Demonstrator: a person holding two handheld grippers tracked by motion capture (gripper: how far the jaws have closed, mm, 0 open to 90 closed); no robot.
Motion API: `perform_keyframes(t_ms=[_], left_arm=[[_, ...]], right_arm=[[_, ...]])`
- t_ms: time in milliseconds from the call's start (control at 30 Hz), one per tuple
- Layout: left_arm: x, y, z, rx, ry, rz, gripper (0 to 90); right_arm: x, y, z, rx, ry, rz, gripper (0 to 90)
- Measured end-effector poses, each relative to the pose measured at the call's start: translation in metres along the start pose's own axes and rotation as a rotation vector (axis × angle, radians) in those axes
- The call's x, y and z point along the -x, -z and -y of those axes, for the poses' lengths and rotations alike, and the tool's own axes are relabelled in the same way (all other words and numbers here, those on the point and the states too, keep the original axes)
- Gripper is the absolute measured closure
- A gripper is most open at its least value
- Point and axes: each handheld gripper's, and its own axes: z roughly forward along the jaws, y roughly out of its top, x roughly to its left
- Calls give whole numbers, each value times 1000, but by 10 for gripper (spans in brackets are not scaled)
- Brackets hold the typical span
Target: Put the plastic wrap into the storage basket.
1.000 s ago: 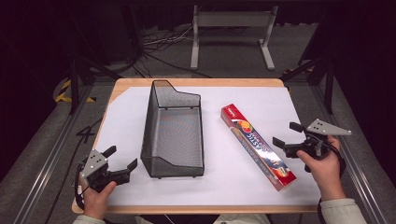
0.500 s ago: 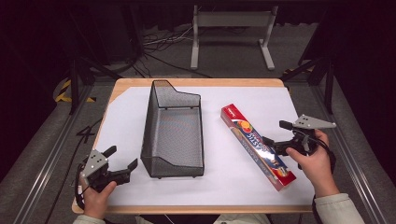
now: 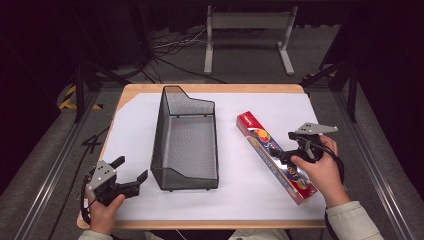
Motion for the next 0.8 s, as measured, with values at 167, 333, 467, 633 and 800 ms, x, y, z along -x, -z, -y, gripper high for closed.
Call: perform_keyframes(t_ms=[167, 333, 467, 633, 800], left_arm=[[0, 0, 0, -2, -3, -2, 88], [0, 0, 0, -3, -4, -2, 88], [0, -1, 1, -5, -1, -3, 88], [0, -1, 0, -5, -3, -1, 88], [0, -1, 1, -2, -3, -2, 87]], right_arm=[[0, -10, 3, -48, -5, 17, 37], [-1, -17, 4, -106, -9, 32, 43], [-2, -22, 5, -232, 11, 31, 99], [-3, -28, 8, -289, -1, 28, 126], [-3, -35, 13, -292, -29, 5, 190]])
